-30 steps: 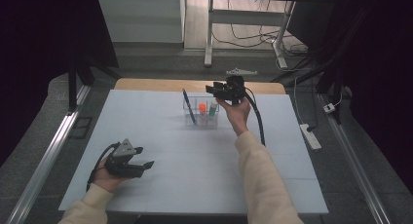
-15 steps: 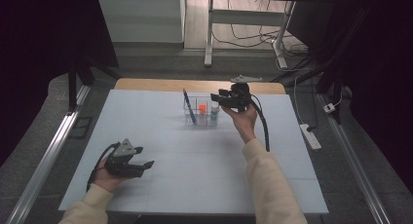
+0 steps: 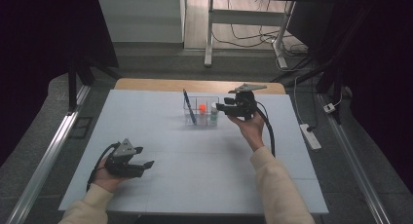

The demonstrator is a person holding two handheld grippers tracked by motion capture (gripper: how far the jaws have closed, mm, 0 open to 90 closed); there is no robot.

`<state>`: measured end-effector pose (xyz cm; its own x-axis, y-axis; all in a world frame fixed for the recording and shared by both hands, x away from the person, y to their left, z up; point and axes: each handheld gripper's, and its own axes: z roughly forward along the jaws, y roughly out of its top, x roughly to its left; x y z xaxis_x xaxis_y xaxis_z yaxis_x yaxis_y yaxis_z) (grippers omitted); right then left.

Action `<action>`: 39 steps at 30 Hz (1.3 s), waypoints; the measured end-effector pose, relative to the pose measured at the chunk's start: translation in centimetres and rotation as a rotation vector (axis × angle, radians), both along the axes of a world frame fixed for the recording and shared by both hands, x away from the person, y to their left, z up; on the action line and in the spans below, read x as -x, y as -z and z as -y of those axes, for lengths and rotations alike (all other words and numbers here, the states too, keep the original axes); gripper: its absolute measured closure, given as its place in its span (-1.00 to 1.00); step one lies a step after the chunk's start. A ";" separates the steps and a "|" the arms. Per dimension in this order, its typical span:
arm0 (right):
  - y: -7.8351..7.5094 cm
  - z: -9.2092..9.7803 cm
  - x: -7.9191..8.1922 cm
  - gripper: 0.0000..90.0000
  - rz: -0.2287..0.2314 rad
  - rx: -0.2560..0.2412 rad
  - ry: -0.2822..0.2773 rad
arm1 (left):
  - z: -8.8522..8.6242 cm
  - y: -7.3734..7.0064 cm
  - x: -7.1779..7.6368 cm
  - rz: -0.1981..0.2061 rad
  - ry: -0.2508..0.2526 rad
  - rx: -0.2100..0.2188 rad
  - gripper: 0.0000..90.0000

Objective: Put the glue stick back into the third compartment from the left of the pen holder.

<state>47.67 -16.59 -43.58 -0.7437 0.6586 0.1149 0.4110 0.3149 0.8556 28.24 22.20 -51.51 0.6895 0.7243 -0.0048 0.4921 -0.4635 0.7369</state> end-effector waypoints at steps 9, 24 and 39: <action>0.5 1.1 1.5 0.05 -0.022 0.015 -0.017 | -0.2 -0.1 0.0 0.003 -0.010 0.007 -0.33; 2.0 2.7 4.3 0.01 -0.064 0.046 -0.049 | -0.2 0.0 0.0 -0.002 -0.013 0.008 -0.35; 2.8 5.4 7.9 0.00 -0.070 0.077 -0.055 | -0.1 0.0 0.0 -0.006 -0.015 0.003 -0.37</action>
<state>39.72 -21.98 -46.41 -0.7707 0.6262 0.1184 0.4495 0.4025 0.7974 28.24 22.26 -51.50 0.6786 0.7344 -0.0113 0.5034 -0.4538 0.7353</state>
